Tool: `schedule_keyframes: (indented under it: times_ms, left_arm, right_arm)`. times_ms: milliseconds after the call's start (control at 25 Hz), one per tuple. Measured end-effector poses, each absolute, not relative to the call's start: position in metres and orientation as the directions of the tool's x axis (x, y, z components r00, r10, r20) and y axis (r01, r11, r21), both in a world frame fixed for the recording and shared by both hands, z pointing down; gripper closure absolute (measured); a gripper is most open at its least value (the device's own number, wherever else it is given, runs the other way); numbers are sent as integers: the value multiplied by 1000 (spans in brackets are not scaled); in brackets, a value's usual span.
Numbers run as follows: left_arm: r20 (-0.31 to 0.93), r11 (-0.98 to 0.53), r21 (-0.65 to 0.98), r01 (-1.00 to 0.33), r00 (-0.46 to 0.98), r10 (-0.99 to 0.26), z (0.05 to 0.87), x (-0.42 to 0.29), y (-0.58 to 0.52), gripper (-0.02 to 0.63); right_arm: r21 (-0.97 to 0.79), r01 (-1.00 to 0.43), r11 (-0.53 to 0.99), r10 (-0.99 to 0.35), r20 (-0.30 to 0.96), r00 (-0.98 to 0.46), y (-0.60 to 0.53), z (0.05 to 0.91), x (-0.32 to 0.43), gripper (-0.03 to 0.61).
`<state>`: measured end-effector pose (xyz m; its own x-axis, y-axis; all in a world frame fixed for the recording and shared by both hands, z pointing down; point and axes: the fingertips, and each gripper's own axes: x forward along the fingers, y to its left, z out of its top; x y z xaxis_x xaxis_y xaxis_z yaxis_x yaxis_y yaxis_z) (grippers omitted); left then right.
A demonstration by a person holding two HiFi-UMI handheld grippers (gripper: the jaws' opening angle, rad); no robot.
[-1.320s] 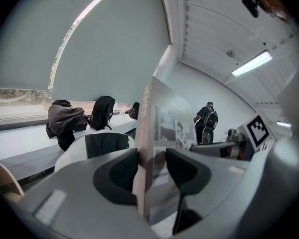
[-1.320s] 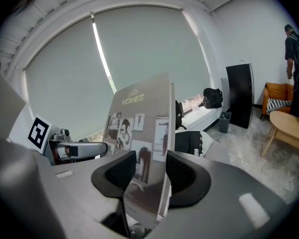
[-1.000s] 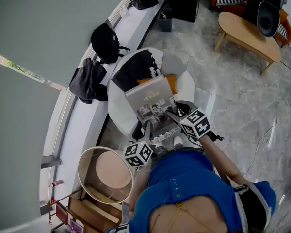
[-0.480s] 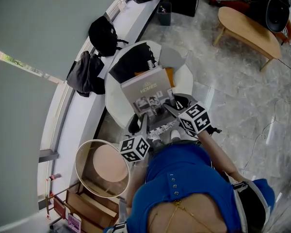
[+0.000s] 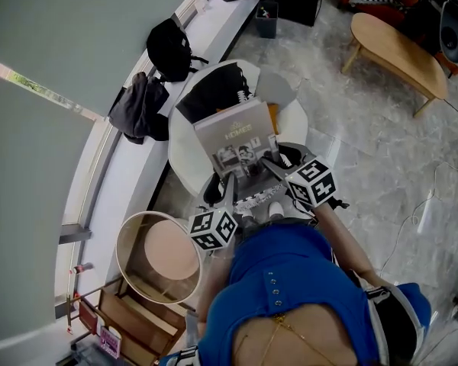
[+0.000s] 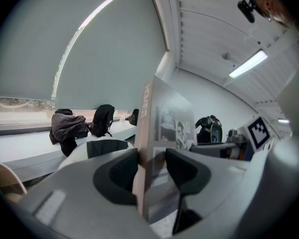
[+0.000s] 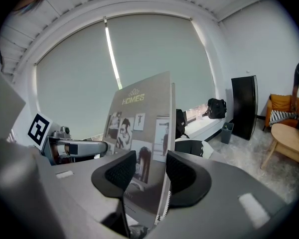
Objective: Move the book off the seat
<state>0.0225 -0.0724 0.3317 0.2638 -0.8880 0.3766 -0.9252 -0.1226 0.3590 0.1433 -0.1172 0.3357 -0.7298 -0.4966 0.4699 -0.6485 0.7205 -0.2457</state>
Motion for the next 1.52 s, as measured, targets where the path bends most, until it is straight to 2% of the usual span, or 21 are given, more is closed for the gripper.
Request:
schedule_keyframes:
  times_ms: [1120,1520]
  left_arm:
    - [370,-79,372,-925,226,-901,327,27,-67,448]
    - [393,7,382,-924,156,-906,335,36,-61,449]
  right_arm:
    - [-229,-614,755,-463,476,-748,-118,327,145,402]
    - [-238,-547,802,-385,493,-780,-122,334,148,402]
